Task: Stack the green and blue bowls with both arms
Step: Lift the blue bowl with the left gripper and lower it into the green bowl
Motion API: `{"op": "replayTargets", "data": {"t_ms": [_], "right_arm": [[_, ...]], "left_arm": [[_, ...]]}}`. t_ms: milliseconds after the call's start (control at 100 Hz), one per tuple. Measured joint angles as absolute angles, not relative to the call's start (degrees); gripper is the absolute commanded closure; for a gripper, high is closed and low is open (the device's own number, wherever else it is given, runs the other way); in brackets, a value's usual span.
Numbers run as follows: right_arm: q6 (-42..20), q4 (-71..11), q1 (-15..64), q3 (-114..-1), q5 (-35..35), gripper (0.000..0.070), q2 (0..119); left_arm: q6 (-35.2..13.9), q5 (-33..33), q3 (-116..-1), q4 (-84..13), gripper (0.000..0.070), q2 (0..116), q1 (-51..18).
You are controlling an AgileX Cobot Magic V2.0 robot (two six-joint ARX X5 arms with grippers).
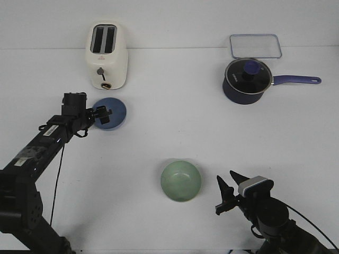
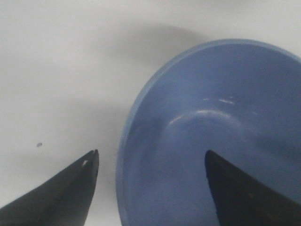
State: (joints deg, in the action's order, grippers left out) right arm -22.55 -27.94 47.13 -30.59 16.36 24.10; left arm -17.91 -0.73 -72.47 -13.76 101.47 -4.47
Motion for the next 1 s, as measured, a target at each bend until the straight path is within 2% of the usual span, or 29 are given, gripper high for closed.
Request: {"op": "replayTargets", "data": {"t_ms": [90,200,430,640,800,1000], "right_arm": [[-22.5,-27.9,47.1,-30.6,16.4,0.0394,24.1],[-22.5,-27.9,47.1,-30.6,16.4,0.0394,24.1],[-22.5,-27.8,47.1,-30.6,16.4,0.0394,24.1],[-22.5,-27.8,47.1,-30.6,16.4,0.0394,24.1],[-22.5,-27.8,47.1,-30.6,16.4,0.0394,24.1],[-22.5,-27.7,47.1,-30.6,16.6,0.0394,24.1]], "left_arm": [[-17.9,-0.3,-72.5,-13.8,0.0545,102.2,-4.5],[-17.8,0.1,-72.5,-13.8,0.07,102.3,-4.4],[-16.6,-0.2,-73.6,-16.9,0.0691,102.2,-4.4],[-16.4,-7.1,-73.6,-18.6,0.0691,93.7,-5.6],[-15.8,-9.7,-74.7,-22.3,0.0692,83.1,-13.2],[-16.5,-10.6,-67.4,-22.5,0.0692,80.6,-27.1]]}}
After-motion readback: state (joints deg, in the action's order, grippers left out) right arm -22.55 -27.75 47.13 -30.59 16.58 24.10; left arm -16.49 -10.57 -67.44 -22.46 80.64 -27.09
